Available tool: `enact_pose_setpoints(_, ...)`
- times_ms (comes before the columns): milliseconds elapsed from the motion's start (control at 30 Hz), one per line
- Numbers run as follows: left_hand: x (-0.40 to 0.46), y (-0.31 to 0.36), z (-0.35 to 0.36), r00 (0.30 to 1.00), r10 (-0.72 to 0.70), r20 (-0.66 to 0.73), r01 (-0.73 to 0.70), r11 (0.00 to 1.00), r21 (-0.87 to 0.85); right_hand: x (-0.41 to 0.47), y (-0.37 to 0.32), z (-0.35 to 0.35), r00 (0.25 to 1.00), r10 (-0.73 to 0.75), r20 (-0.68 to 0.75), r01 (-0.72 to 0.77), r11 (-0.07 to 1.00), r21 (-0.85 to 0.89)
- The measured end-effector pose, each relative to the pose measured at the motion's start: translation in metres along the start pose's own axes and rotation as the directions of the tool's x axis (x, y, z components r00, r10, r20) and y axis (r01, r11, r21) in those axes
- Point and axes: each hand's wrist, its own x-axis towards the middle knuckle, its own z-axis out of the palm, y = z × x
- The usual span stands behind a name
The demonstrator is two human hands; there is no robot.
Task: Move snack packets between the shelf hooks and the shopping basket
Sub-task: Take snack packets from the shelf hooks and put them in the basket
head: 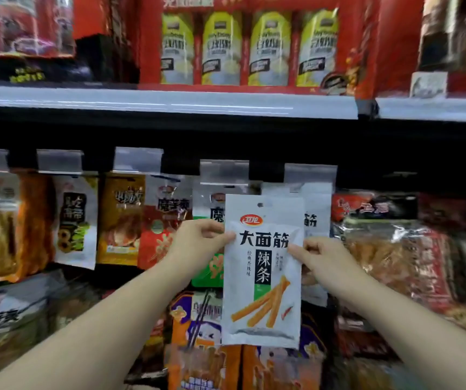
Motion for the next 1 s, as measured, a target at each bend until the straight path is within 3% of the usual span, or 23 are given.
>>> enact_pose_setpoints(200, 0.018, 0.019, 0.064, 0.992, -0.029, 0.126, 0.041, 0.995, -0.089, 0.008, 0.029, -0.044, 0.985, 0.005, -0.174, 0.003, 0.999, 0.045)
enact_pose_setpoints(467, 0.036, 0.044, 0.07, 0.996, 0.066, 0.053, -0.057, 0.984, -0.168, 0.022, 0.013, -0.061, 0.954, -0.103, -0.283, 0.142, 0.982, 0.121)
enact_pose_setpoints(700, 0.052, 0.047, 0.069, 1.0, 0.011, 0.015, -0.009, 0.987, -0.16, 0.039, 0.001, -0.05, 0.937, -0.013, -0.349, 0.094, 0.972, 0.215)
enact_pose_setpoints(1000, 0.069, 0.033, 0.081, 0.998, -0.052, 0.034, 0.055, 0.993, -0.109, 0.055, 0.009, -0.053, 0.94, 0.097, -0.327, -0.05, 0.987, 0.151)
